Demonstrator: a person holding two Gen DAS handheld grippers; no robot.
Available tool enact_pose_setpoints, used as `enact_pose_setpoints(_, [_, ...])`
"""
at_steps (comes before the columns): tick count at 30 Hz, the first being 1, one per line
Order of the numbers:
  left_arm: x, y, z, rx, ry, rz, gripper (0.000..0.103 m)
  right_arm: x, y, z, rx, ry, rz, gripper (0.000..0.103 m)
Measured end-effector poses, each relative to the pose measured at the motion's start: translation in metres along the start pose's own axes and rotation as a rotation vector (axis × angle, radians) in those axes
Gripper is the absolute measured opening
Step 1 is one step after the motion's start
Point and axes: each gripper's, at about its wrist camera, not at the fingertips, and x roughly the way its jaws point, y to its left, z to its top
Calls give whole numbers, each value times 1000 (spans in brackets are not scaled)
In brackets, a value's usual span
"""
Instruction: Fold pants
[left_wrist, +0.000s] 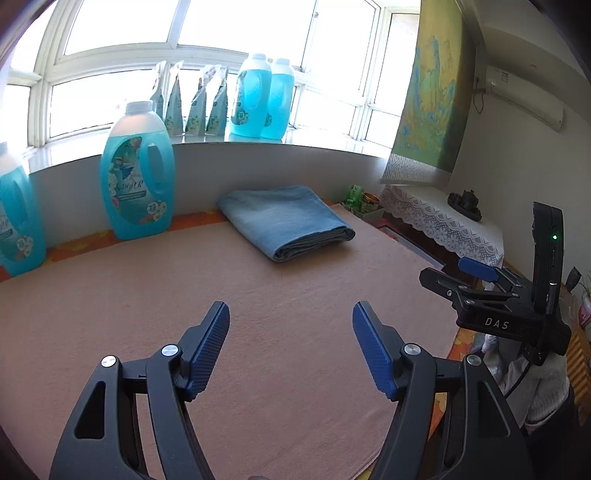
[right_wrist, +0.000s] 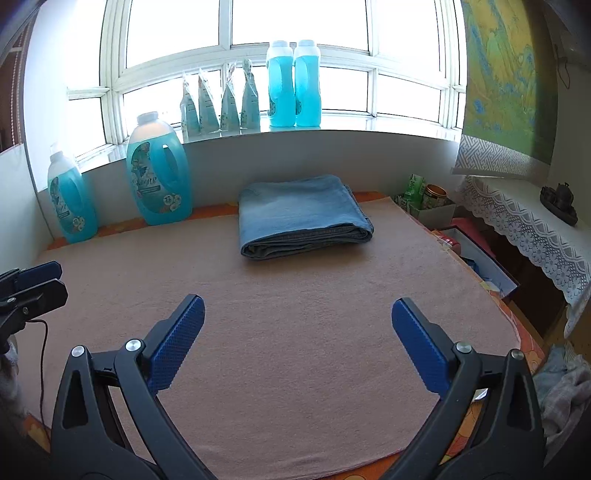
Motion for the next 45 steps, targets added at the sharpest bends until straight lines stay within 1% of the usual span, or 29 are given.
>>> enact_pose_setpoints(3, [-19,5,-12,-1,-7,14,73,-24,7,-11,31,-33,-19,103])
enact_pose_setpoints(7, [-45,6,-27,25,-39,48,78,-50,18,-23,47,-64,-51,103])
enact_pose_setpoints(9, [-55,6,-33,25,-50,67,80,-59,20,-29,63,-71,-47,103])
enact_pose_setpoints(16, [-72,5,-48,4,-45,111,80,-78,21,-40,72,-83,-67,103])
enact_pose_setpoints(19, [-79,6,-50,-10,-60,124,81,-81,19,-39,74,-94,-74,103])
enact_pose_setpoints(22, [-86,5,-52,0,-78,151,82,-80,18,-40,82,-95,-70,103])
enact_pose_setpoints(41, [-97,9,-55,-16,-91,170,82,-81,25,-39,59,-109,-66,103])
enact_pose_setpoints(45, [-98,8,-55,-14,-94,177,82,-80,24,-38,56,-108,-53,103])
